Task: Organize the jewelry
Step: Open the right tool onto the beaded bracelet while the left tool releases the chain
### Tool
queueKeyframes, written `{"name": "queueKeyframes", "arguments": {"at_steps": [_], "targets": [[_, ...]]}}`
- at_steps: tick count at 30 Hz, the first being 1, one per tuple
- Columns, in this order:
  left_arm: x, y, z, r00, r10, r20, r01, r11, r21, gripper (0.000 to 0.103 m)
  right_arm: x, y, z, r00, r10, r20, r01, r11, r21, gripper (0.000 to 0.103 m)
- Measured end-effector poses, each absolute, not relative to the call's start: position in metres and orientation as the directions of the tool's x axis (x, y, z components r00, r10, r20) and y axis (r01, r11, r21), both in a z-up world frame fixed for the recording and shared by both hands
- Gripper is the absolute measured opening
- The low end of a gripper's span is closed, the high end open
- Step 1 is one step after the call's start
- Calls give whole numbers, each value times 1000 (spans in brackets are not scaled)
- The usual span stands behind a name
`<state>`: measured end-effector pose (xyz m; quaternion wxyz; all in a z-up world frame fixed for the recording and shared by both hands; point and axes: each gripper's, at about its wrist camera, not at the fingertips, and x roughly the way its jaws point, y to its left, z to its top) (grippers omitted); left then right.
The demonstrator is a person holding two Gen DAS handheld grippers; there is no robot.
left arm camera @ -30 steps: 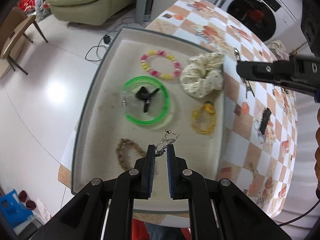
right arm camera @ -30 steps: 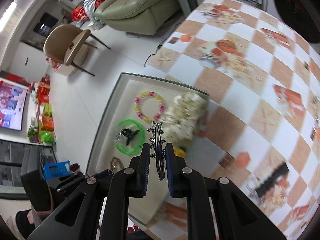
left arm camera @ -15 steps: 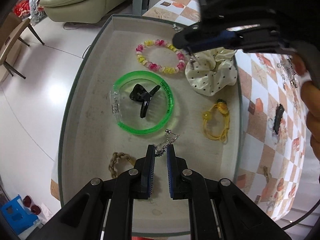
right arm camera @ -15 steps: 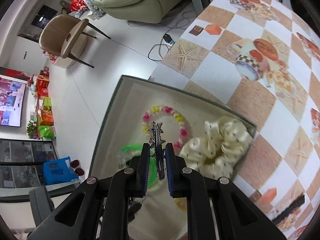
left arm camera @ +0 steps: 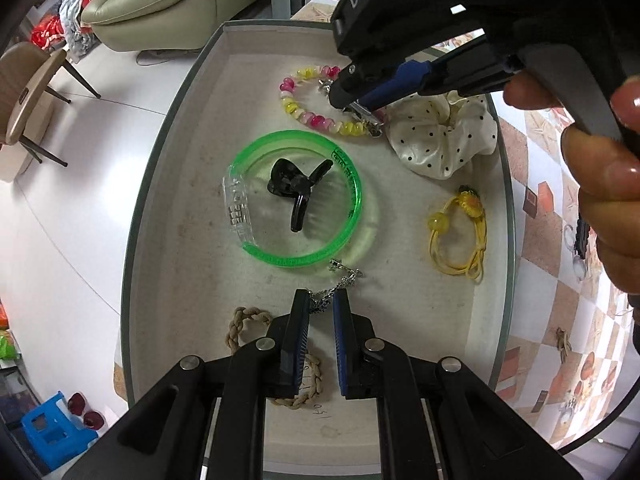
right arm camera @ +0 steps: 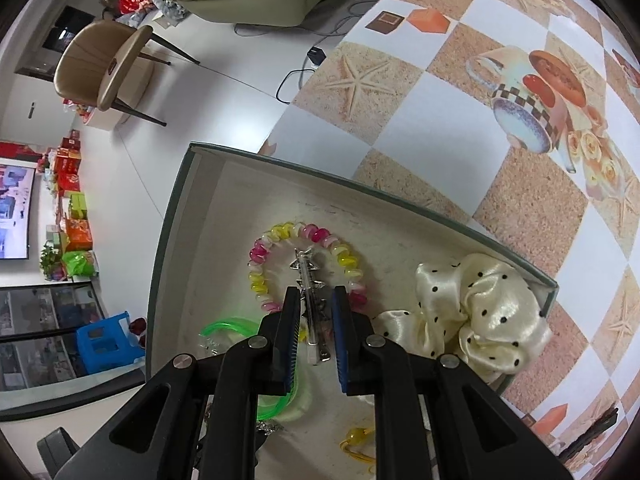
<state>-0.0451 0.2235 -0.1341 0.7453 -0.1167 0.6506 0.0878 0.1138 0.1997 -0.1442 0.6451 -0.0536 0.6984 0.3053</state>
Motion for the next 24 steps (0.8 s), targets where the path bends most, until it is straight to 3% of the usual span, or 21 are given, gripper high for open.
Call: {"name": "queueKeyframes", "arguments": {"at_steps": [2,6,9,10,11,12,17,24], "targets": [[-44,222,-133,135,-11,-991,-280,959,-49,16,114,199,-144,-163,322,-933,-470,806,361,20],[-44,222,-129,138,5,-990,-273,961,-33,17,117,195,-136,-154,356,-922,-461,799,386,41],[-45,224,-127,135,7,-991,-270,962,-30,17,118,187,-123,-146,388,-910,-456,789,410,44],[-46,225,-126,134,6,-991,-269,963,-31,37,117,184,-117,-142,405,-903,-454,785,423,48],[-46,224,-125,136,8,-991,-271,962,-29,84,116,180,-112,-138,415,-899,-450,782,430,50],[-48,220,-120,148,22,-989,-280,960,-21,100,115,177,-108,-133,424,-896,-448,781,436,53],[-48,211,-108,174,56,-983,-273,962,6,103,107,151,-86,-98,474,-875,-418,778,468,58],[-47,198,-92,183,67,-981,-246,969,21,103,95,87,-66,-41,493,-869,-305,822,481,82]]}}
